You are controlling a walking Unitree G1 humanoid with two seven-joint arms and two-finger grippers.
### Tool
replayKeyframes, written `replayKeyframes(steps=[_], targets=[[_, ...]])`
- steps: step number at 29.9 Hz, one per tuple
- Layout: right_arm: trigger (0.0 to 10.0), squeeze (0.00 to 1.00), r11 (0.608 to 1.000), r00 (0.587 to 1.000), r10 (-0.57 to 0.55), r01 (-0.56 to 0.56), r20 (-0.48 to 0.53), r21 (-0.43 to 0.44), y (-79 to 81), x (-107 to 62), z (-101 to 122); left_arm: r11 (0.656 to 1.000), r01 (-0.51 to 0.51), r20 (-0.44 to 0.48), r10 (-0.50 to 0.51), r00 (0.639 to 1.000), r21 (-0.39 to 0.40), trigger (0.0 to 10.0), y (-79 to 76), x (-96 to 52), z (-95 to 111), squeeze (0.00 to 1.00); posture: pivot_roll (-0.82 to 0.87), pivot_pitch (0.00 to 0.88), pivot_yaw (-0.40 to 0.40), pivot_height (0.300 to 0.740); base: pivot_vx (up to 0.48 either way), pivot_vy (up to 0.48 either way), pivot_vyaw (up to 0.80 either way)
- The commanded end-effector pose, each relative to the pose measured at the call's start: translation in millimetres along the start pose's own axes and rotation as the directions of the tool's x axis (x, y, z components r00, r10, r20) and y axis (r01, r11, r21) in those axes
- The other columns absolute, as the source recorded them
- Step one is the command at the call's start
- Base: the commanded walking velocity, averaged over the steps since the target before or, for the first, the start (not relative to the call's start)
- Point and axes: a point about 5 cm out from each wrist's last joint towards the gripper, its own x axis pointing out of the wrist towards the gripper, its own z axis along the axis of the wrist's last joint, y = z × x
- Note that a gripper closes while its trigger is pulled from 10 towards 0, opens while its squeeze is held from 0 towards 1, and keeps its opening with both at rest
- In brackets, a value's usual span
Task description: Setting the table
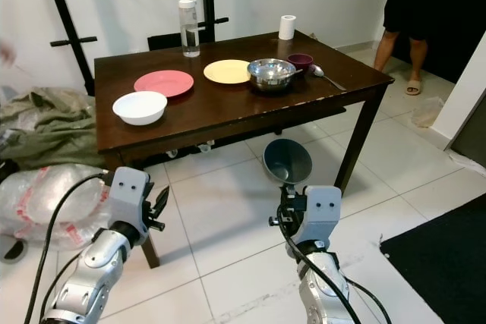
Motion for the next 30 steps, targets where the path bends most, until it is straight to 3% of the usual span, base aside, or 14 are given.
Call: replayKeyframes(steps=[1,30], targets=[[10.0,0.0,1.0,1.0,-0.003,0.003,0.005,-0.001,-0.3,0.0,-0.9,1.0,-0.01,-0.009,0.01,1.0,0.0,10.0,1.8,-1.0,-3.0,0.0,-0.08,0.0,0.118,0.74,0.0,0.0,0.0],[10.0,0.0,1.0,1.0,-0.005,0.005,0.007,-0.001,-0.3,0.2,-0.3,1.0,-0.013,-0.003,0.013,1.0,0.002,10.0,2.2,0.6,-1.9,0.0,-0.09,0.008,0.117,0.74,0.0,0.0,0.0]])
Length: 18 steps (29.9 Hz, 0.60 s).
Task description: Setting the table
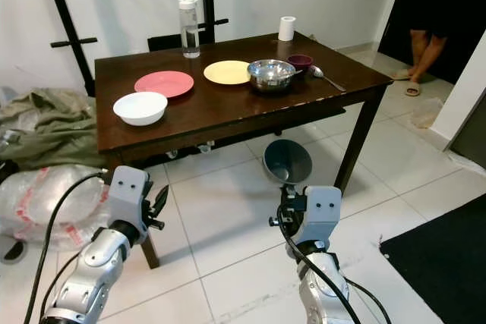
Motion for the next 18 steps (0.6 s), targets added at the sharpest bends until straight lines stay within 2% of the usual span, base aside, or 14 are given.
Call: replayKeyframes(steps=[1,18], targets=[[10.0,0.0,1.0,1.0,-0.003,0.003,0.01,-0.002,-0.5,0.3,0.4,1.0,-0.007,-0.006,0.007,1.0,0.001,10.0,1.0,-0.8,-3.0,0.0,-0.09,0.002,0.116,0.74,0.0,0.0,0.0],[10.0,0.0,1.0,1.0,-0.005,0.005,0.008,-0.001,-0.5,-1.3,0.2,1.0,-0.01,-0.01,0.01,1.0,-0.002,10.0,0.9,-3.0,-4.7,0.0,-0.09,0.019,0.114,0.74,0.0,0.0,0.0]])
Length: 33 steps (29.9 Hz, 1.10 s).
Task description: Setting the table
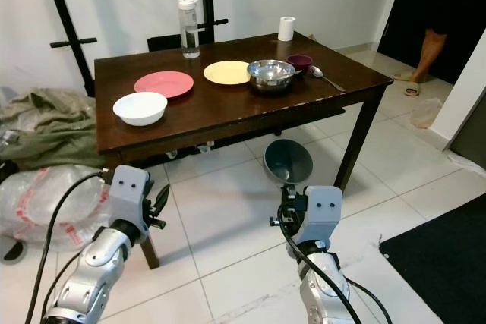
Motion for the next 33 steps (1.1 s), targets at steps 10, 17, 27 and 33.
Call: replayKeyframes(steps=[10,17,27,33], targets=[[10.0,0.0,1.0,1.0,0.006,-0.006,0.003,-0.002,0.9,-1.4,-0.5,1.0,-0.008,-0.016,0.008,1.0,0.005,10.0,1.8,-2.4,-4.7,0.0,-0.08,0.023,0.112,0.74,0.0,0.0,0.0],[10.0,0.0,1.0,1.0,0.009,-0.009,0.003,-0.001,2.2,-1.2,-0.8,1.0,-0.024,-0.016,0.024,1.0,0.014,10.0,8.7,-2.3,-3.8,0.0,-0.08,0.026,0.112,0.74,0.0,0.0,0.0],[10.0,0.0,1.0,0.997,-0.005,0.005,0.078,-0.008,0.1,4.7,20.0,1.0,-0.025,0.036,0.025,0.999,0.008,10.0,9.6,8.2,15.0,0.0,-0.08,0.056,0.125,0.74,0.0,0.0,0.0],[10.0,0.0,1.0,0.995,0.006,-0.004,0.101,-0.026,0.5,3.0,26.2,0.999,-0.037,0.052,0.036,0.998,0.01,10.0,14.8,9.3,19.5,0.0,-0.07,0.061,0.125,0.74,0.0,0.0,0.0]])
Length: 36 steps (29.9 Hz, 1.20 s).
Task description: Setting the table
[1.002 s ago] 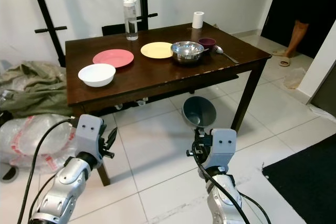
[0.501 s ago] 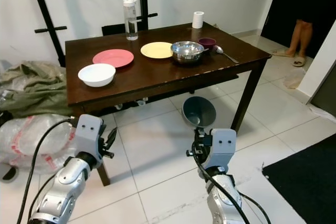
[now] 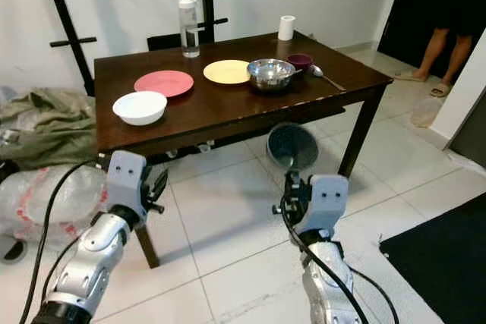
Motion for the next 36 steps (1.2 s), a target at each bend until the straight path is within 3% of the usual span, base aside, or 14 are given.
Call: replayKeyframes(steps=[1,7,16,36], targets=[[10.0,0.0,1.0,1.0,-0.005,0.005,-0.013,-0.002,-0.8,-3.3,-2.6,1.0,-0.018,-0.018,0.018,1.0,0.007,10.0,7.1,-2.5,-3.7,0.0,-0.07,0.061,0.125,0.74,0.0,0.0,0.0],[10.0,0.0,1.0,1.0,0.006,-0.006,-0.006,-0.005,1.5,-1.7,-0.2,1.0,-0.023,-0.015,0.023,1.0,0.009,10.0,8.5,-0.9,-2.1,0.0,-0.07,0.075,0.124,0.74,0.0,0.0,0.0],[10.0,0.0,0.999,0.997,0.038,-0.037,-0.066,0.005,11.9,-11.9,-15.5,0.999,-0.031,-0.069,0.032,0.997,0.016,10.0,4.0,-13.7,-21.1,0.0,-0.08,0.058,0.12,0.74,0.0,0.0,0.0],[10.0,0.0,1.0,0.997,0.031,-0.03,-0.069,0.003,10.1,-11.3,-16.1,1.0,-0.016,-0.083,0.017,0.996,0.013,10.0,-1.3,-15.9,-25.1,0.0,-0.08,0.052,0.116,0.74,0.0,0.0,0.0]])
